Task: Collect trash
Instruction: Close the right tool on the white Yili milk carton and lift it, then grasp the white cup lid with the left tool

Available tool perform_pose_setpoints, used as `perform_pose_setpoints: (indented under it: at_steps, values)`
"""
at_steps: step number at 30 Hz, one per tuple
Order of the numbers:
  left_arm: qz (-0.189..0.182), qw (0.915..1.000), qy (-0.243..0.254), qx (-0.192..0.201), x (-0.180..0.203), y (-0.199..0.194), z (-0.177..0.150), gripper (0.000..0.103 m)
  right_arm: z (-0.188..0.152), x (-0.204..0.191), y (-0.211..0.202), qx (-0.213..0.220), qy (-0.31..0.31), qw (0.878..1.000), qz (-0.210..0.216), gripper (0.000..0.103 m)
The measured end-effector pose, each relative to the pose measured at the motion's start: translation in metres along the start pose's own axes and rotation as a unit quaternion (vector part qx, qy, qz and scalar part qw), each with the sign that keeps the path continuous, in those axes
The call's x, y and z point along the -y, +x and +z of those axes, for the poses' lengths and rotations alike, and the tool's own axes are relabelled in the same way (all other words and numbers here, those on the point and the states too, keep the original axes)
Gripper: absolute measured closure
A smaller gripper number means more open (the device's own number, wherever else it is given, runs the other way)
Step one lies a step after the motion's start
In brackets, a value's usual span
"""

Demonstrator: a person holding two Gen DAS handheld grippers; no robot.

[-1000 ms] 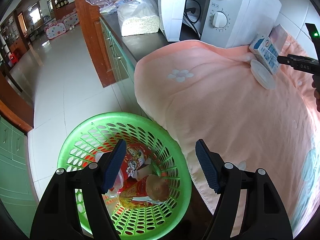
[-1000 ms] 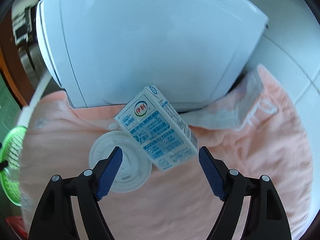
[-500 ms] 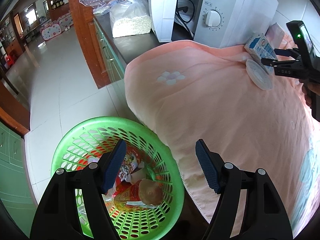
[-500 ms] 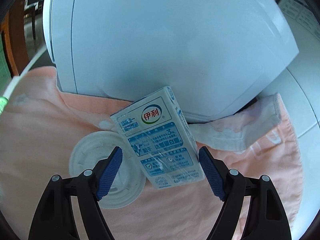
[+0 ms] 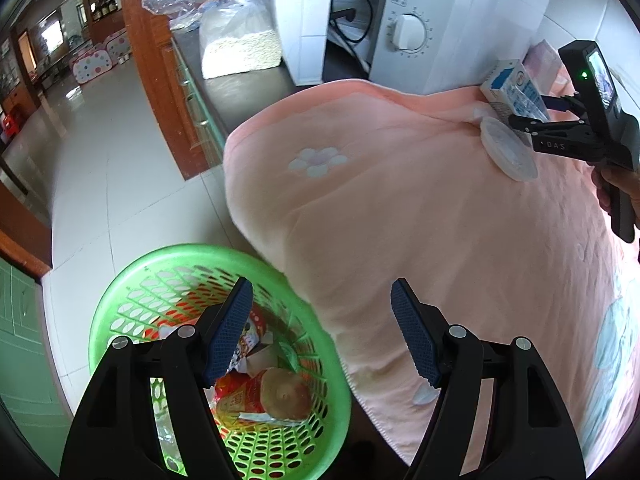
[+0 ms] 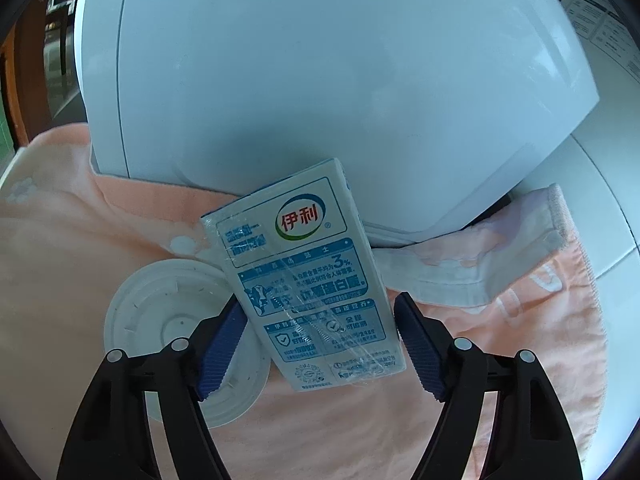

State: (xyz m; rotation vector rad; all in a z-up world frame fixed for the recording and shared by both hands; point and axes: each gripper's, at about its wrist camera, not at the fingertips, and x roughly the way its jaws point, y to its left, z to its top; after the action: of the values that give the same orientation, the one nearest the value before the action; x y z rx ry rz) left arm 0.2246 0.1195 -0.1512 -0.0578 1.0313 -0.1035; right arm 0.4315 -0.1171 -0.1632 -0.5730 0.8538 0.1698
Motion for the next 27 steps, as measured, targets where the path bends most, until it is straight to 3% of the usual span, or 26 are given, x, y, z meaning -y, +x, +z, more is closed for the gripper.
perform_pose_setpoints:
  at_steps: [5,7,13,18,27]
  values:
    - [-0.013,0.9998,0.014,0.005,0.017,0.001,0.01,0.031,-0.002,0.007,-0.017,0.014,0.012,1.0,0.008,0.032]
    - [-0.016,0.9995,0.025,0.013,0.029,0.001,0.015,0.019,-0.004,0.009,-0.022,0.016,0.016,1.0,0.012,0.032]
    - [-0.033,0.9973,0.059,0.03,0.062,-0.001,0.033,0.019,-0.009,0.028,-0.032,0.011,0.063,0.997,0.05,0.032]
    - [-0.057,0.994,0.087,0.033,0.092,0.004,0.048,0.018,-0.029,0.045,-0.058,-0.002,0.114,0.99,0.083,0.032]
    - [-0.087,0.9855,0.14,0.039,0.148,0.023,0.068,0.013,-0.074,0.065,-0.082,-0.034,0.159,0.982,0.097,0.032]
